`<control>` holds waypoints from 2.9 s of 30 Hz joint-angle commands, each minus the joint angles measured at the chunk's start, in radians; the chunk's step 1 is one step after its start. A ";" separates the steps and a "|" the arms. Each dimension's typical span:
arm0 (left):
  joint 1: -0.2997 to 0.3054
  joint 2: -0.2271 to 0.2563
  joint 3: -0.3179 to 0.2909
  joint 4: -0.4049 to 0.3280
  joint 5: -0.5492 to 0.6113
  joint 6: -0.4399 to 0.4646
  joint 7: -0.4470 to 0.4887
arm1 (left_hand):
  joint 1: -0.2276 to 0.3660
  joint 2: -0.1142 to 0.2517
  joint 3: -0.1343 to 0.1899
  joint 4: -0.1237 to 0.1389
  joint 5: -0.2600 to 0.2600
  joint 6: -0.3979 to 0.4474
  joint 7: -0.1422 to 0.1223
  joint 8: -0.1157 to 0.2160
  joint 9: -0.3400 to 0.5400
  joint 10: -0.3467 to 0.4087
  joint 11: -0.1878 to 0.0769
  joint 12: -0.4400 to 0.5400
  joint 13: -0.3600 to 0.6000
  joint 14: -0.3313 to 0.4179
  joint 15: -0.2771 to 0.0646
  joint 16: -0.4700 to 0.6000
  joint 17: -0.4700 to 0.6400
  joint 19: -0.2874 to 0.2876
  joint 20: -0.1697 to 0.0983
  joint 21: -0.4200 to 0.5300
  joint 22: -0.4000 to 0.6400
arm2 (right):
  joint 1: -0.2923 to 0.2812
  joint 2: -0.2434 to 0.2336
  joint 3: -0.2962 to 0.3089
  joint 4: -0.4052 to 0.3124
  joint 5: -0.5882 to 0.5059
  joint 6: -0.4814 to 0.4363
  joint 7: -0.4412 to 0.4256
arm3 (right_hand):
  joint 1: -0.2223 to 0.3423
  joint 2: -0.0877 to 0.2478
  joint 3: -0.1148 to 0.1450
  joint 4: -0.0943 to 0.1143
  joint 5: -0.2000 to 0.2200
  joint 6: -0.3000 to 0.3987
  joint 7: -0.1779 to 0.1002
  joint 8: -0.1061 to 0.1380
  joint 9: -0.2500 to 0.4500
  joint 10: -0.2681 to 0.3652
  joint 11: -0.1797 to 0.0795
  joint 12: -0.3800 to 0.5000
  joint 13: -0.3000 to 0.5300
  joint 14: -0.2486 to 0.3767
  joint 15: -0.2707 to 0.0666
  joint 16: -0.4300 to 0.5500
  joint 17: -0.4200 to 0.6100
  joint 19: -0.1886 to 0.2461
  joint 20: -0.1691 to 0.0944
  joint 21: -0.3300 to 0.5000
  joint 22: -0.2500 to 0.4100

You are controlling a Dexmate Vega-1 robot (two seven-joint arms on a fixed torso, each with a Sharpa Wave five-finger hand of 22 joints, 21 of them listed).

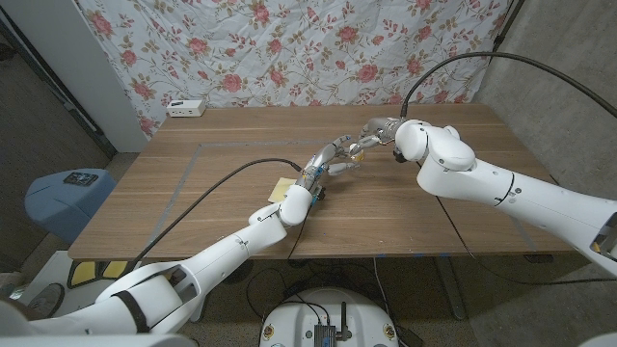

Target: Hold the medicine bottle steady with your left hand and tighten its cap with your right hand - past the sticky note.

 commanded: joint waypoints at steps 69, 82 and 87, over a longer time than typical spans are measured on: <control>-0.001 -0.001 0.002 0.004 0.001 -0.006 -0.001 | -0.018 0.008 0.035 0.001 0.004 0.016 -0.008 -0.003 0.003 0.049 -0.040 0.003 0.004 0.014 -0.090 0.000 -0.001 0.004 -0.143 -0.001 0.002 | -0.056 0.069 0.018 0.065 -0.094 0.024 -0.046 | 0.116 0.008 0.037 0.007 -0.016 0.260 -0.023 0.107 0.030 0.130 -0.022 0.024 0.002 0.106 -0.035 0.026 0.001 0.095 -0.022 0.020 0.005; -0.004 -0.002 0.002 0.008 0.000 -0.008 -0.003 | -0.021 0.006 0.039 0.000 0.004 0.017 -0.013 -0.003 0.003 0.048 -0.039 0.003 0.004 0.014 -0.090 -0.001 -0.001 0.004 -0.142 -0.001 0.002 | -0.054 0.072 0.016 0.075 -0.097 0.022 -0.043 | 0.123 0.007 0.036 0.008 -0.018 0.286 -0.023 0.121 0.037 0.142 -0.026 0.022 0.002 0.117 -0.038 0.026 0.001 0.102 -0.025 0.019 0.005; -0.003 -0.003 0.002 0.008 0.000 -0.006 -0.003 | -0.024 0.005 0.041 0.001 0.003 0.018 -0.013 -0.003 0.003 0.044 -0.043 0.001 0.004 0.013 -0.088 -0.001 -0.001 0.003 -0.142 -0.001 0.002 | -0.054 0.073 0.015 0.079 -0.101 0.021 -0.046 | 0.128 0.006 0.037 0.007 -0.019 0.295 -0.025 0.127 0.039 0.146 -0.029 0.021 0.002 0.122 -0.043 0.026 0.002 0.106 -0.025 0.019 0.005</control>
